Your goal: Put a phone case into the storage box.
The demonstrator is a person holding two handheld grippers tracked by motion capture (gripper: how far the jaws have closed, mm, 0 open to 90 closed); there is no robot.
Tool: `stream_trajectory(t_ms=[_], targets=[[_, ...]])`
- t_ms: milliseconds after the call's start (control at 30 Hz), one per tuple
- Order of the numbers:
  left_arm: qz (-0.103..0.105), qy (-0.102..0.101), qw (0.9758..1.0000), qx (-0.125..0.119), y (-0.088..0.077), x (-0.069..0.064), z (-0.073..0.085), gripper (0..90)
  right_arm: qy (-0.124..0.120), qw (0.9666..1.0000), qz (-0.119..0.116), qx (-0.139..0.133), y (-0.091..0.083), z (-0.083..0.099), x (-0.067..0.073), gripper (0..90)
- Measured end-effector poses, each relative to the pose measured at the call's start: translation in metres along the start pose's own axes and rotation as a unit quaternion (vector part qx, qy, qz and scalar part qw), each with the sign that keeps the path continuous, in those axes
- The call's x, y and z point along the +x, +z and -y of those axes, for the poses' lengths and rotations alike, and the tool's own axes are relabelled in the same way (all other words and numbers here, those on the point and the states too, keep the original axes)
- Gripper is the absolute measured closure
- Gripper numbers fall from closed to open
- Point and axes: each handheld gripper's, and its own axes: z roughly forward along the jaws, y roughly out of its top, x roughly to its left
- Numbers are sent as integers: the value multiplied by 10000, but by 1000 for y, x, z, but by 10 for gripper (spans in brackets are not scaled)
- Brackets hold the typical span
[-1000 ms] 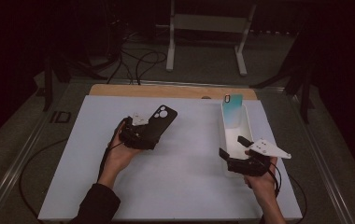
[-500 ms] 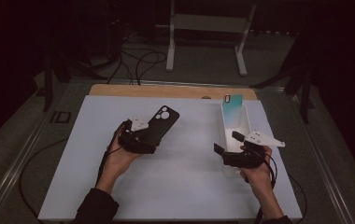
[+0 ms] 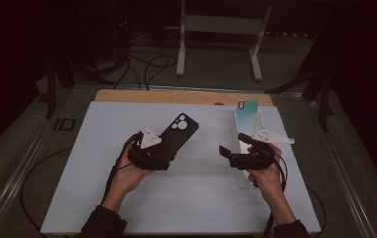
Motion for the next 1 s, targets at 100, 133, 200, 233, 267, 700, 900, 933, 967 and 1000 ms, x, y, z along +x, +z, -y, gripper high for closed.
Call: stream_trajectory(t_ms=[100,133,200,233,267,700,900,933,967,1000], targets=[[26,44,10000,-60,-1,-4,-1,168,5,10000,-57,42,3,-3,2,96],[31,68,9999,-89,-2,-6,-2,168,12,9999,-117,78,6,-5,5,97],[82,149,9998,-117,-3,-11,-4,168,-29,9998,-147,124,9,-7,8,97],[82,149,9998,-117,-3,-11,-4,168,-29,9998,-147,124,9,-7,8,97],[108,160,9997,-135,-3,-13,-4,168,-33,9996,-193,182,13,-9,11,100],[373,451,9978,-308,-3,-39,-13,166,93,9978,-596,280,29,-20,25,135],[438,532,9967,-434,-3,-46,-15,164,134,9959,-813,366,36,-21,33,239],[452,548,9965,-449,-2,-48,-15,164,103,9959,-814,379,37,-21,35,273],[455,556,9963,-474,-2,-49,-15,163,116,9956,-834,413,38,-21,36,322],[461,551,9962,-488,-1,-50,-15,163,116,9951,-879,428,38,-21,37,367]])
